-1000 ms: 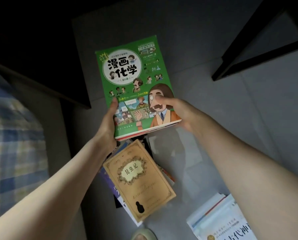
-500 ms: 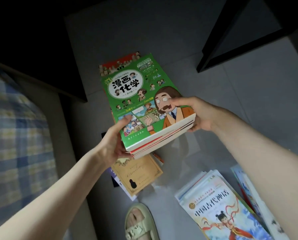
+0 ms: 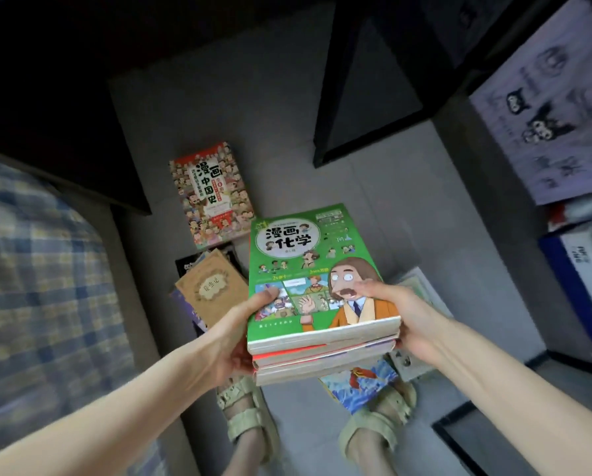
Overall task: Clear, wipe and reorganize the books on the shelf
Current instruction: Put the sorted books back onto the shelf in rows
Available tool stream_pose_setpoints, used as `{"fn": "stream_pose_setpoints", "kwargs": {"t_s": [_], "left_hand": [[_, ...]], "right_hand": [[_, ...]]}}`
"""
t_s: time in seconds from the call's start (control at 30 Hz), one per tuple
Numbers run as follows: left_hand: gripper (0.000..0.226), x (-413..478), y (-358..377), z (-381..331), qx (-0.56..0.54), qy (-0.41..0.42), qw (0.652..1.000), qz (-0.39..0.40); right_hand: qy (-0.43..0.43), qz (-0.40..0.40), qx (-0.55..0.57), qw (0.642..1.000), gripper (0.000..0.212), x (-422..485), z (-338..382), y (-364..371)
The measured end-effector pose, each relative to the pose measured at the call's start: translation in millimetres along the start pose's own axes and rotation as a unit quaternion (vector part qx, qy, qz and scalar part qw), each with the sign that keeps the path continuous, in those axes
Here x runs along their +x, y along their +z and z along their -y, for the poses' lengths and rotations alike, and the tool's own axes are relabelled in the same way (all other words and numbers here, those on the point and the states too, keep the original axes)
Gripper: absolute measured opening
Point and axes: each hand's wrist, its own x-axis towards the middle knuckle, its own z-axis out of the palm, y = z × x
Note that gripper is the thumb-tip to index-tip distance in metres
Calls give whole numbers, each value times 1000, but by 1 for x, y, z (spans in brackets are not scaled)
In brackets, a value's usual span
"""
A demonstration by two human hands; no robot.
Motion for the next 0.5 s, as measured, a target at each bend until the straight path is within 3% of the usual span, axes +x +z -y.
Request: {"fn": "stream_pose_setpoints", "kwargs": {"t_s": [0.2,0.33,0.4,0.43,0.5], "left_hand": [[56,-116,62,-21,68,77,994,37],[57,-220,104,-48,86,146,982,82],[57,-275,124,-62,89,180,974,108],[59,-303,134,-66,92,204,967,120],[71,-348,149,-75,98,261,948,151]], "right_hand": [[-71,-22,-13,997,54,-142,30,-38],[-151,-23,5,988,31,-260,60,-54],[-197,-40,22,979,30,-324,68,-63],[-218,-55,30,974,38,-352,69,-66],[-261,-86,46,960,85,-395,70,-70]]}}
